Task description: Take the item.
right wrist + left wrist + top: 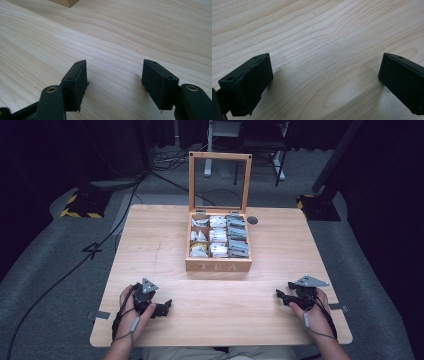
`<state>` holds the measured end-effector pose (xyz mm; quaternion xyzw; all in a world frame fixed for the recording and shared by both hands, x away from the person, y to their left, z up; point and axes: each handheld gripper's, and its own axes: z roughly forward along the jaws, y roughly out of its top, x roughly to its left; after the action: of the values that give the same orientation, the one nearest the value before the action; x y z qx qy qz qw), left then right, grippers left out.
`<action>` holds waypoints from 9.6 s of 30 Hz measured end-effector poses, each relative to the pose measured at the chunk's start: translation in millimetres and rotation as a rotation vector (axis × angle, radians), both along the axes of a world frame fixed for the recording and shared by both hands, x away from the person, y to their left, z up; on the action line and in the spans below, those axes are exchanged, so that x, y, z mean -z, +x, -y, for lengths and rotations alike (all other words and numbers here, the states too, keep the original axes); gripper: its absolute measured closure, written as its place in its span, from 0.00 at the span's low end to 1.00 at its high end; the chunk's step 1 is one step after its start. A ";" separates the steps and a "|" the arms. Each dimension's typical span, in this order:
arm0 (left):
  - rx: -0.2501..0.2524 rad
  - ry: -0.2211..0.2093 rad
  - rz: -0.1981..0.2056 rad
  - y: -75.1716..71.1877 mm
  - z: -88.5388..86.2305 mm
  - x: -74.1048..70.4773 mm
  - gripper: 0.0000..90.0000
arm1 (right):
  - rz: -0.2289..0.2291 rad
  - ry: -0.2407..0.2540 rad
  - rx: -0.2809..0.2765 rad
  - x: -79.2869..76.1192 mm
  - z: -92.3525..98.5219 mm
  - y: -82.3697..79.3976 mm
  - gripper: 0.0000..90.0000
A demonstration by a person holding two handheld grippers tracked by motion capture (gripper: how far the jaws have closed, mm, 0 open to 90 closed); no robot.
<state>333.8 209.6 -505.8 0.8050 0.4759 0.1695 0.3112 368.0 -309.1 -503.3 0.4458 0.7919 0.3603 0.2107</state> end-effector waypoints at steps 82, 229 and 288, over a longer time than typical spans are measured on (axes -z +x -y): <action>0.026 -0.002 0.005 14.5 2.3 0.3 0.00 | 0.046 0.055 -0.176 -126.8 -54.7 39.0 0.57; 0.019 0.001 0.002 17.3 3.8 -0.1 0.00 | 0.051 0.249 -0.379 -174.4 -119.4 45.9 1.00; 0.018 -0.001 0.003 17.7 4.0 0.0 0.00 | 0.001 0.174 -0.020 -90.8 30.5 39.5 1.00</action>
<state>351.6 205.5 -505.8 0.8089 0.4681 0.1676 0.3138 407.6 -339.6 -412.5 0.4542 0.7620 0.4300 0.1678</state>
